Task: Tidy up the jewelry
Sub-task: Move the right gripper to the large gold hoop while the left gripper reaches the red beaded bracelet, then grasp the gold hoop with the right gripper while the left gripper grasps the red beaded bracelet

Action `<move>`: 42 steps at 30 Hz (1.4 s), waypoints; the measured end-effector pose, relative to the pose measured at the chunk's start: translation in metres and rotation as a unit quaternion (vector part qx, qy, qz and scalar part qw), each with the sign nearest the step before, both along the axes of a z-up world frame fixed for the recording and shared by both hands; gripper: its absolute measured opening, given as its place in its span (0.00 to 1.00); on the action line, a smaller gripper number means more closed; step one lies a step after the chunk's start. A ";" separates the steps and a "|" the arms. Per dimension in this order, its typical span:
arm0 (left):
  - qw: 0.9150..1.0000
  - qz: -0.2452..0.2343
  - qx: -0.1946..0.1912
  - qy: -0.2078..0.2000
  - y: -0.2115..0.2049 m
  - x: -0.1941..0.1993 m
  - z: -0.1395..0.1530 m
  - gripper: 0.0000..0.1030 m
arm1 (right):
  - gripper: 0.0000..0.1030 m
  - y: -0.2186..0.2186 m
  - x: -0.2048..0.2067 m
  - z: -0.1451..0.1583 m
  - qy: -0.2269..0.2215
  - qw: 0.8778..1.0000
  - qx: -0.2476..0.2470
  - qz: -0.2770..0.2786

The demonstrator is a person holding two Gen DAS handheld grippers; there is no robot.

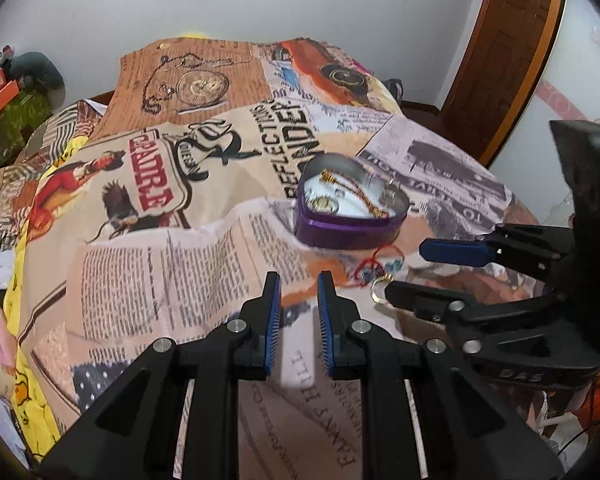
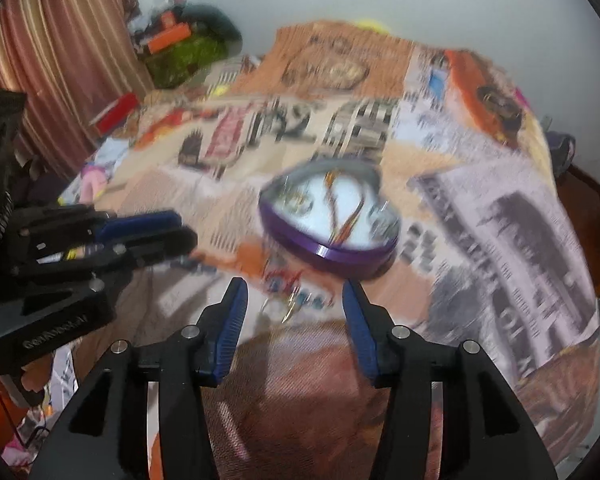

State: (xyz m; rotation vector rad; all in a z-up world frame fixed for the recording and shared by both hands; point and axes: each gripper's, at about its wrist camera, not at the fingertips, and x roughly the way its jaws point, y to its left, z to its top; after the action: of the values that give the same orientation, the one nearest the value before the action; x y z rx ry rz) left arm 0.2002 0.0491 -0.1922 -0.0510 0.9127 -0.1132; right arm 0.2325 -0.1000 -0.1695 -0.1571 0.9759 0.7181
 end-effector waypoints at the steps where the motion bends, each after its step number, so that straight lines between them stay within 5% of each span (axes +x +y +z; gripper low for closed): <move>1: 1.000 0.002 0.001 0.001 0.001 -0.002 -0.001 0.17 | 0.44 0.003 0.000 -0.005 0.005 1.000 -0.008 0.001; 13: 0.999 0.030 -0.027 0.019 0.025 -0.007 -0.016 0.17 | 0.43 0.014 -0.002 -0.028 0.009 0.999 -0.031 0.010; 19: 0.999 0.019 -0.027 0.026 0.017 -0.004 -0.020 0.17 | 0.17 0.008 -0.002 -0.026 -0.001 1.000 -0.027 0.004; 36: 0.997 -0.046 -0.043 0.043 -0.040 0.021 -0.023 0.17 | 0.17 -0.039 0.000 -0.003 -0.017 0.998 0.033 -0.045; 42: 0.998 -0.045 -0.006 0.039 -0.056 0.037 -0.029 0.17 | 0.17 -0.055 0.004 0.001 -0.019 0.997 0.045 -0.059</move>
State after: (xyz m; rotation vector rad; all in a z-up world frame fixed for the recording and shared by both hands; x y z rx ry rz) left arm 0.2368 -0.0069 -0.2209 -0.0257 0.9931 -0.2011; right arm 0.2361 -0.1548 -0.1681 -0.0343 0.9074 0.6468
